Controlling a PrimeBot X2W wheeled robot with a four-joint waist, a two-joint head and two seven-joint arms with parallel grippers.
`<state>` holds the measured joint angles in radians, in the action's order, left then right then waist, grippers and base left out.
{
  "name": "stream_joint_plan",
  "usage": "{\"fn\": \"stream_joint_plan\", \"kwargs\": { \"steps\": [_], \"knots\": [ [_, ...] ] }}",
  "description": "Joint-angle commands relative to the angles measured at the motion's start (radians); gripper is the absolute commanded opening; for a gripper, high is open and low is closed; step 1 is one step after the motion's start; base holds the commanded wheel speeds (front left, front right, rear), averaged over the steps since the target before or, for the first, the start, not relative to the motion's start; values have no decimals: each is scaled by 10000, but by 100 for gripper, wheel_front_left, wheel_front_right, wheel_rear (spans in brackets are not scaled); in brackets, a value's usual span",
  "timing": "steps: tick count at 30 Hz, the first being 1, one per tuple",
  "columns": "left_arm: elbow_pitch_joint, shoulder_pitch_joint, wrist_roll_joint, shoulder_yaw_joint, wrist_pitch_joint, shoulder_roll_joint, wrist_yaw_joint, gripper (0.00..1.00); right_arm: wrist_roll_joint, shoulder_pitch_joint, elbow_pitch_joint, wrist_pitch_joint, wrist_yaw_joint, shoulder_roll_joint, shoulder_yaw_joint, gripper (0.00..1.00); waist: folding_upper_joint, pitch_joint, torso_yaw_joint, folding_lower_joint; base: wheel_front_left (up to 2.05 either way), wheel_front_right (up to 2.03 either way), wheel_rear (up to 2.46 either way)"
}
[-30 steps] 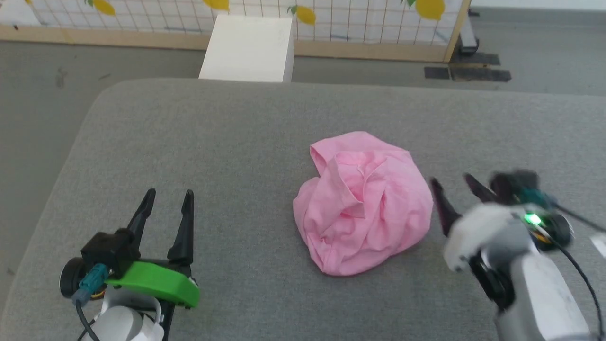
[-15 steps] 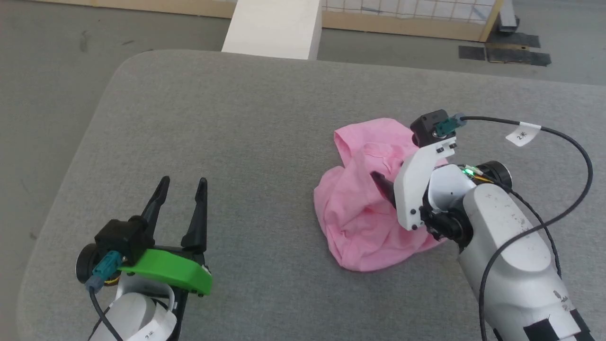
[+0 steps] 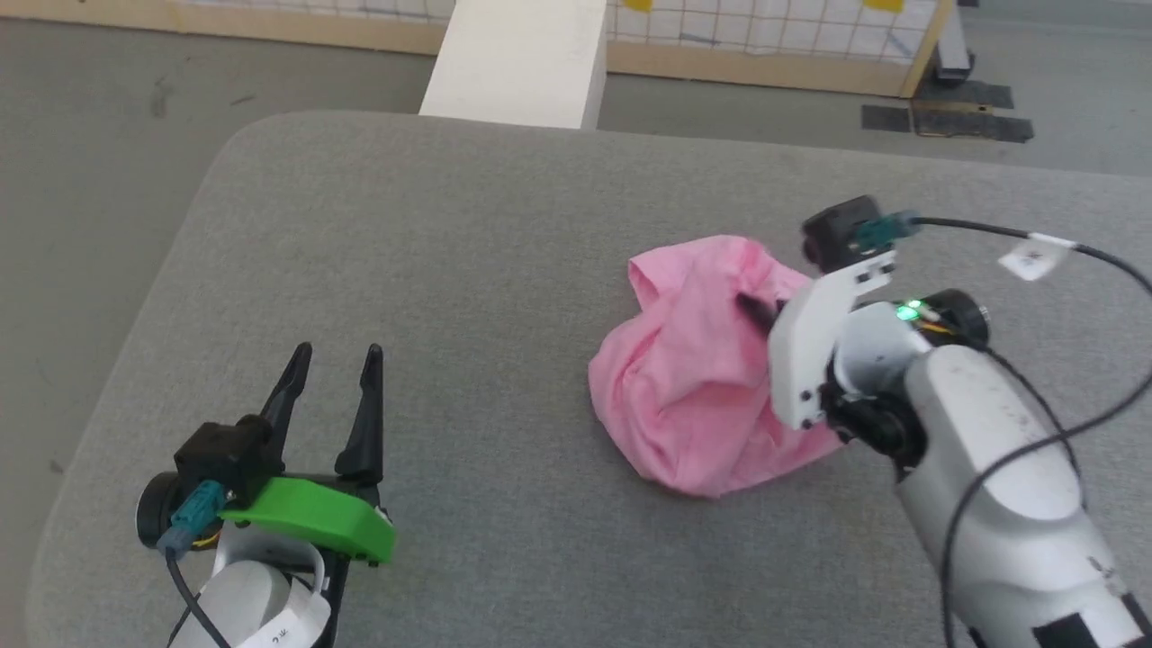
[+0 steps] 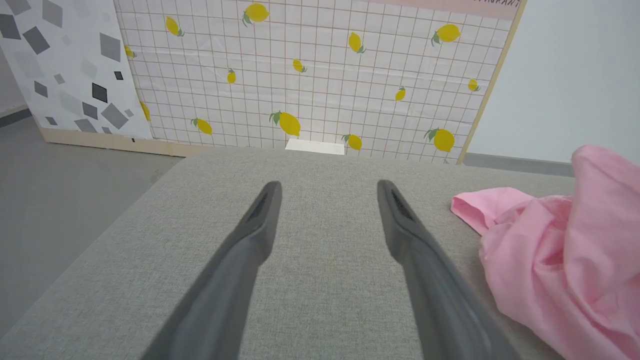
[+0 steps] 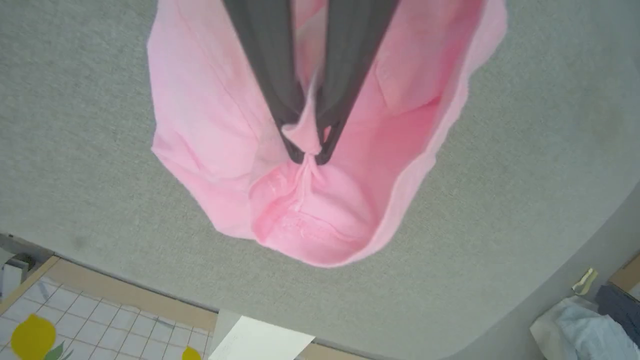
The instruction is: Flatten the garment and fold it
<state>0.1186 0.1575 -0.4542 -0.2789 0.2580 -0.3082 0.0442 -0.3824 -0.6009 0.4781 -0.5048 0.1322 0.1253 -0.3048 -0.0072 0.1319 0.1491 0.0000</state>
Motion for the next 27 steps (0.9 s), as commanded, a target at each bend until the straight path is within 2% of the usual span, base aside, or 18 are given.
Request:
{"fn": "stream_joint_plan", "kwargs": {
  "steps": [1, 4, 9, 15, 18, 20, 21, 27],
  "knots": [
    [2, -116, 137, 38, 37, -9, -12, 100, 13, 307, -265, 201, -15, 183, 207, 0, 72, -166, -218, 0, 0, 0, 0],
    [-21, -209, 151, 66, 37, -35, 11, 100, 150, 794, -862, 397, -15, 424, 927, 0, 72, -252, -406, 0, 0, 0, 0],
    [-62, -349, 136, 61, 37, -40, 59, 100, 495, 2209, -1514, 145, -15, 660, 3051, 0, 72, -345, -671, 0, 0, 0, 0],
    [-37, -469, 82, 9, 12, -41, 86, 100, 1034, 4039, -1658, -279, -15, 391, 5713, 0, 72, -345, -846, 0, 0, 0, 0],
    [-43, -494, 64, -10, -1, -47, 106, 100, 1317, 4632, -1520, -240, -15, 160, 6665, 0, 72, -314, -884, 0, 0, 0, 0],
    [-57, -498, 56, -16, -6, -61, 120, 100, 1543, 4890, -1430, -58, -15, -12, 7190, 49, 72, -286, -893, 0, 0, 0, 0],
    [-56, -505, 54, -22, -21, -72, 132, 100, 1654, 4995, -1410, 64, -15, -112, 7383, 100, 72, -275, -894, 0, 0, 0, 0],
    [-87, -560, 28, -19, -46, -126, 202, 100, 1921, 5040, -1997, 1574, -15, -566, 8201, 100, 72, -269, -903, 0, 0, 0, 0]
  ]
}}
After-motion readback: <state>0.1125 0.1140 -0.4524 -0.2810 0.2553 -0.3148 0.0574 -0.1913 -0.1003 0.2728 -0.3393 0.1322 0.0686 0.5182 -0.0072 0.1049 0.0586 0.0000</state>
